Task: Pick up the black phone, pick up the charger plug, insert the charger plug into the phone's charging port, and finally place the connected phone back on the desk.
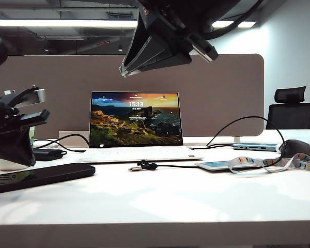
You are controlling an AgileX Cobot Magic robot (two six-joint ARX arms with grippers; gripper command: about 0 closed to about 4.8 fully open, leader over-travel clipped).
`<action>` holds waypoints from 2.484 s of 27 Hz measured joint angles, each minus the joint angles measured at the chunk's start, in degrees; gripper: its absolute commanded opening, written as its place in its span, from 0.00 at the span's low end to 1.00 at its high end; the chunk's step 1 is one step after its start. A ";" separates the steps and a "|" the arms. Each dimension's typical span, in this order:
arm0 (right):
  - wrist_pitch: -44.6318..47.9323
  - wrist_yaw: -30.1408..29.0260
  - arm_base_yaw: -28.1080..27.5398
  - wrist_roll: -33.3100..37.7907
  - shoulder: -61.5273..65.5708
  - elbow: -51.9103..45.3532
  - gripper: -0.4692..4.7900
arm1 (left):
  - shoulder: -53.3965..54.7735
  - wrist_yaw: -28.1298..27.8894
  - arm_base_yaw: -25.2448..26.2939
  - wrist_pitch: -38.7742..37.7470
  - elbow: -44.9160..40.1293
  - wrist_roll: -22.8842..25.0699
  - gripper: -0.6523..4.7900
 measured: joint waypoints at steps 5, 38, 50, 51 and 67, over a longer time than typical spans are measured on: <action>2.47 -0.02 -0.35 -0.02 3.15 0.13 0.08 | 0.00 -7.32 0.00 0.92 0.00 0.02 0.11; -4.37 -16.70 -5.03 -7.08 27.87 15.08 0.08 | 4.00 14.73 -3.58 -0.31 0.17 3.50 0.11; -12.26 -18.88 -3.89 -12.24 29.59 15.06 0.08 | 4.02 18.93 -5.42 0.24 0.17 3.54 0.11; -12.22 -19.06 -3.72 -12.39 29.77 15.06 0.08 | 4.02 19.39 -5.46 0.24 0.17 3.54 0.11; -8.94 -20.59 -1.99 -12.94 32.81 15.02 0.08 | 4.09 10.38 -5.68 0.09 0.96 5.18 0.11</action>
